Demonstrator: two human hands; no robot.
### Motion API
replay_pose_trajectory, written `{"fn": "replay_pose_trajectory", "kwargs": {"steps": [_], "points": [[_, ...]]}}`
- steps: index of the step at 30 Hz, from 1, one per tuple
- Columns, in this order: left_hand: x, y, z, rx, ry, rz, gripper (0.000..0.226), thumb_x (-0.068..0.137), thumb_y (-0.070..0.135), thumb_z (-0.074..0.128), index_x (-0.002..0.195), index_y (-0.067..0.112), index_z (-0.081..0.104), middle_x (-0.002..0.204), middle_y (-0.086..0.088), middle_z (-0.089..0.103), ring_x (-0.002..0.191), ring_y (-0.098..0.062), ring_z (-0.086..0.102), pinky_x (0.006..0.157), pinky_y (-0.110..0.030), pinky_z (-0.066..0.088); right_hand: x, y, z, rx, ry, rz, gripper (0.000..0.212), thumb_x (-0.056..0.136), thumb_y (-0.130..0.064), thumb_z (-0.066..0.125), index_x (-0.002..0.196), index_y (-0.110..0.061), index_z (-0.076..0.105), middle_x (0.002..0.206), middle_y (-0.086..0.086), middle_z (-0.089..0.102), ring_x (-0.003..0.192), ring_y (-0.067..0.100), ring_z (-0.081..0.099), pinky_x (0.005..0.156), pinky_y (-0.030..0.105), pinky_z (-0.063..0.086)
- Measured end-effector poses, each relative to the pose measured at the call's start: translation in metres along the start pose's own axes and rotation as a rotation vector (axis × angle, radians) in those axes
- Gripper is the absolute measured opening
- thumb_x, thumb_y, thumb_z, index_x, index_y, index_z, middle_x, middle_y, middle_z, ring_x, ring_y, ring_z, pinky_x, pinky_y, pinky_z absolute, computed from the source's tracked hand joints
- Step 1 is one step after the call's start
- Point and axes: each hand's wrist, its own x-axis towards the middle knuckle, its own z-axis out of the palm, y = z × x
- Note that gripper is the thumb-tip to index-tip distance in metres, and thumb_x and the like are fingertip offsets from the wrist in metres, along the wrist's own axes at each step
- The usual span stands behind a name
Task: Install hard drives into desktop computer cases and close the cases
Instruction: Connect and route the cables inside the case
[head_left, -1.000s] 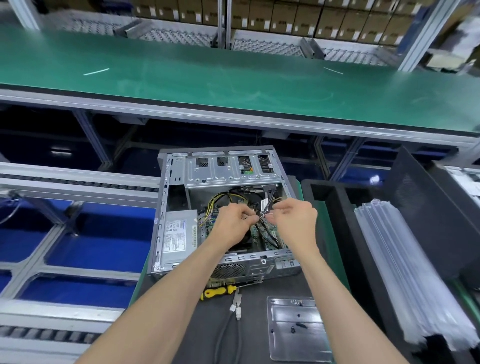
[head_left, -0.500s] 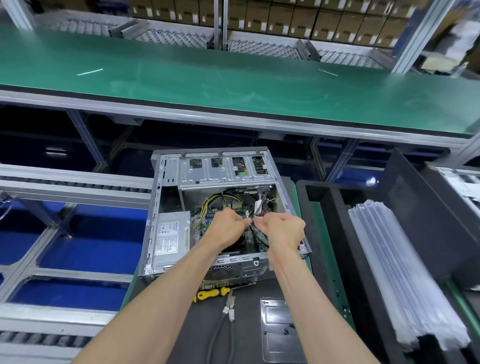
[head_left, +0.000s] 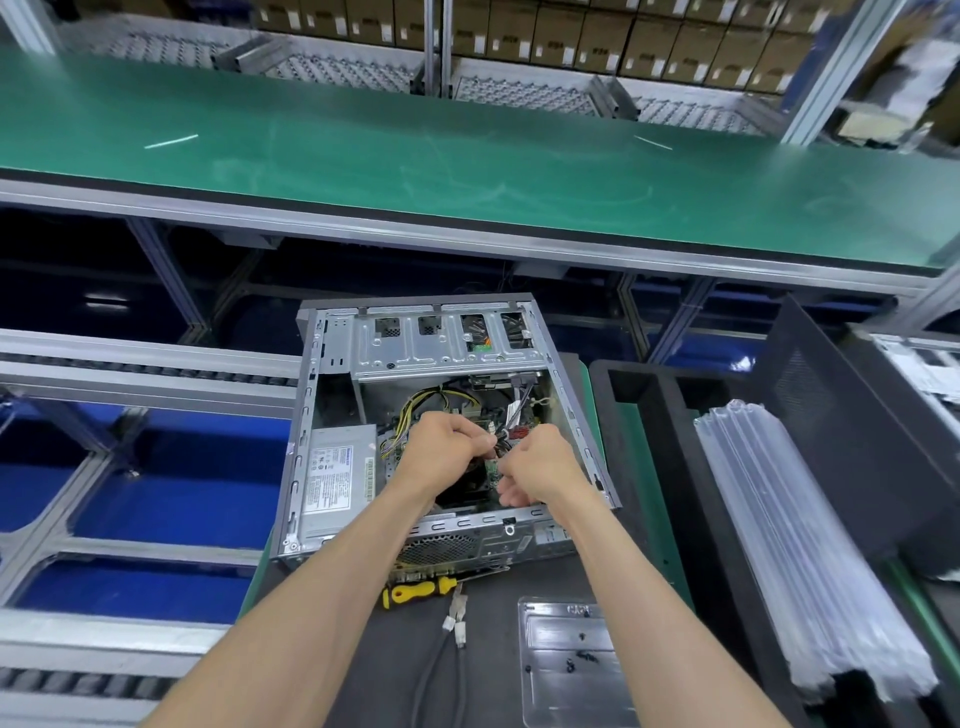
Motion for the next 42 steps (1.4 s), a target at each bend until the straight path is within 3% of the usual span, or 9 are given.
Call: {"fn": "replay_pose_trajectory", "kwargs": {"steps": [4, 8, 14, 19, 23, 28, 33, 37, 42], "points": [[-0.001, 0.001, 0.0, 0.087, 0.054, 0.022, 0.022, 0.085, 0.032, 0.079, 0.067, 0.021, 0.075, 0.071, 0.008, 0.074, 0.082, -0.008, 0.068, 0.076, -0.029, 0.048, 0.005, -0.003, 0.003, 0.068, -0.053, 0.066, 0.02, 0.096, -0.005, 0.047, 0.11, 0.004, 0.057, 0.054, 0.007, 0.067, 0.04, 0.014, 0.055, 0.039, 0.021, 0.042], [-0.001, 0.003, 0.001, 0.243, 0.054, 0.044, 0.018, 0.085, 0.036, 0.078, 0.077, 0.023, 0.067, 0.066, 0.011, 0.064, 0.068, -0.008, 0.059, 0.058, -0.026, 0.039, 0.008, -0.007, 0.001, 0.158, -0.112, 0.13, 0.015, 0.092, -0.006, 0.047, 0.087, -0.008, 0.062, 0.047, -0.001, 0.055, 0.037, 0.01, 0.042, 0.042, 0.02, 0.034], [-0.006, 0.002, -0.005, 0.016, 0.104, 0.079, 0.038, 0.077, 0.025, 0.087, 0.104, 0.031, 0.062, 0.073, 0.015, 0.075, 0.078, -0.001, 0.069, 0.07, -0.025, 0.048, 0.008, -0.005, 0.001, 0.147, -0.147, 0.13, 0.017, 0.094, -0.005, 0.054, 0.099, 0.002, 0.068, 0.053, 0.004, 0.061, 0.04, 0.012, 0.048, 0.041, 0.021, 0.037], [-0.006, 0.005, -0.003, 0.027, 0.161, 0.101, 0.008, 0.08, 0.026, 0.085, 0.077, 0.031, 0.079, 0.07, 0.013, 0.075, 0.077, -0.004, 0.071, 0.075, -0.025, 0.054, 0.0, 0.007, 0.006, -0.029, 0.273, -0.253, 0.023, 0.087, -0.004, 0.053, 0.081, -0.014, 0.072, 0.066, 0.003, 0.072, 0.059, 0.018, 0.068, 0.061, 0.032, 0.057], [-0.007, 0.006, -0.003, -0.018, 0.181, 0.065, 0.013, 0.081, 0.025, 0.084, 0.073, 0.033, 0.079, 0.071, 0.01, 0.075, 0.076, -0.009, 0.071, 0.055, -0.014, 0.05, -0.003, 0.017, 0.009, -0.131, 0.502, -0.492, 0.021, 0.093, -0.005, 0.054, 0.08, -0.02, 0.063, 0.061, -0.004, 0.063, 0.053, 0.007, 0.056, 0.056, 0.021, 0.042], [-0.005, 0.006, -0.003, 0.061, 0.178, 0.052, 0.003, 0.083, 0.028, 0.083, 0.081, 0.027, 0.082, 0.08, 0.009, 0.077, 0.071, -0.002, 0.067, 0.066, -0.022, 0.05, -0.001, 0.019, 0.008, -0.213, 0.641, -0.836, 0.013, 0.095, 0.002, 0.059, 0.095, -0.002, 0.071, 0.084, 0.006, 0.07, 0.07, 0.018, 0.061, 0.064, 0.031, 0.048], [-0.003, 0.005, -0.001, 0.131, 0.175, 0.077, 0.005, 0.084, 0.029, 0.082, 0.085, 0.024, 0.083, 0.073, 0.011, 0.074, 0.054, 0.002, 0.059, 0.061, -0.024, 0.052, 0.001, 0.017, 0.008, -0.192, 0.568, -0.866, 0.019, 0.098, -0.003, 0.059, 0.113, -0.001, 0.07, 0.094, 0.008, 0.075, 0.08, 0.019, 0.067, 0.075, 0.019, 0.048], [-0.002, 0.003, -0.001, 0.16, 0.167, 0.107, 0.005, 0.085, 0.028, 0.081, 0.086, 0.024, 0.083, 0.074, 0.011, 0.075, 0.053, 0.003, 0.057, 0.06, -0.02, 0.045, 0.005, 0.01, 0.008, -0.033, 0.495, -0.755, 0.002, 0.095, -0.011, 0.065, 0.094, -0.01, 0.067, 0.07, -0.009, 0.067, 0.063, 0.01, 0.061, 0.06, 0.025, 0.045], [-0.002, 0.002, -0.001, 0.176, 0.16, 0.149, 0.003, 0.085, 0.025, 0.081, 0.083, 0.024, 0.083, 0.061, 0.018, 0.07, 0.052, 0.004, 0.058, 0.055, -0.015, 0.04, 0.008, 0.004, 0.011, -0.052, 0.436, -0.771, 0.01, 0.094, -0.006, 0.062, 0.086, -0.009, 0.066, 0.076, -0.003, 0.064, 0.072, 0.011, 0.057, 0.065, 0.026, 0.046]]}}
